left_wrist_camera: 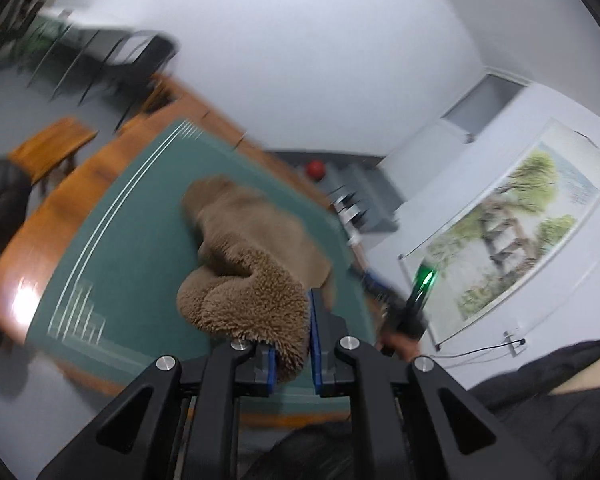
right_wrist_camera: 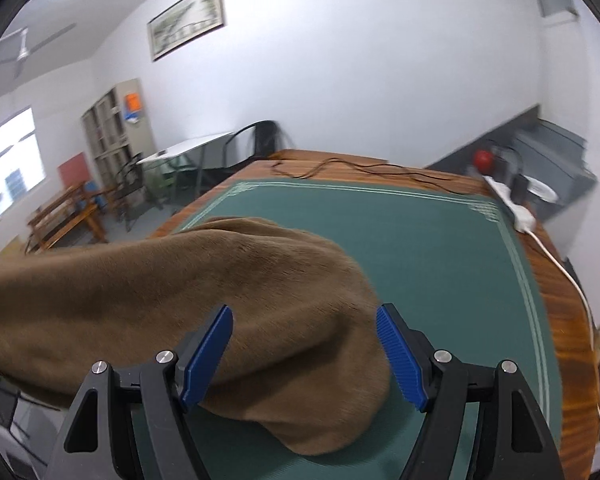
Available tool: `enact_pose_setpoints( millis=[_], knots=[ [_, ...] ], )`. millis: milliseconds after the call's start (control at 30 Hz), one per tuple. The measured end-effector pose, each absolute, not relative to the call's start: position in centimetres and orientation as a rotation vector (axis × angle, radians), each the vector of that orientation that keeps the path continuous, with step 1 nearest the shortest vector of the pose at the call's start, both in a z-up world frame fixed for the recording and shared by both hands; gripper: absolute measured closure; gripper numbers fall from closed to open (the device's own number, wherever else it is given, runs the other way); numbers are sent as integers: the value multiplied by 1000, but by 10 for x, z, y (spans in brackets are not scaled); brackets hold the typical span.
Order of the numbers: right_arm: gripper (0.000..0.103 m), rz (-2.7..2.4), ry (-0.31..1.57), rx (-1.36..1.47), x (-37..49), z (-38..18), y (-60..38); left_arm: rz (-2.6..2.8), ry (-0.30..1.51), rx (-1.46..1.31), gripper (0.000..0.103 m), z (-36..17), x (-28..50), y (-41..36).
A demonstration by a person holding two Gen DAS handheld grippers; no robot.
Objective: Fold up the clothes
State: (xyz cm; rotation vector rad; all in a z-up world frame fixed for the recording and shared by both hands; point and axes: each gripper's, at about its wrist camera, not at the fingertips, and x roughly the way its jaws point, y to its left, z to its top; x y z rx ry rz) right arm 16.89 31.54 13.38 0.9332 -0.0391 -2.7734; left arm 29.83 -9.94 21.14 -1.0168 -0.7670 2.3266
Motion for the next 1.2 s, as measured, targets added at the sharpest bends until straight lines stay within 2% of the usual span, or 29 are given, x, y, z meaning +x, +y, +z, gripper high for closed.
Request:
enact_pose_setpoints(
  millis=[67, 167, 233, 333, 433, 467, 600, 833, 1000, 1200],
  knots=[
    [27, -2746, -28, 931, 161, 136, 308, 2331, -759, -1102, 82, 188, 307, -105],
    [26, -2712, -13, 920, 143, 142, 294, 2325, -742, -1210, 65, 158, 318, -112],
    [25, -2690, 11, 914, 130, 147, 288, 2300, -727, -1253, 46, 146, 315, -110],
    [24, -2691, 93, 898, 114, 154, 271, 2300, -720, -1319, 42, 130, 310, -119],
    [24, -2721, 118, 932, 98, 152, 269, 2315, -837, -1325, 42, 122, 301, -145],
    [24, -2734, 95, 962, 95, 150, 271, 2320, -864, -1297, 41, 123, 299, -152],
    [23, -2762, -91, 1089, 83, 131, 288, 2314, -928, -1147, 24, 134, 244, -164],
    [23, -2794, -125, 1151, 99, 113, 288, 2217, -835, -1092, 23, 138, 71, -128],
    [23, -2883, -197, 1232, 121, 102, 312, 2191, -543, -1206, 21, 122, -48, -72],
    [23, -2990, -385, 1378, 150, 82, 353, 2006, -356, -1332, 21, 82, -141, -4]
  ],
)
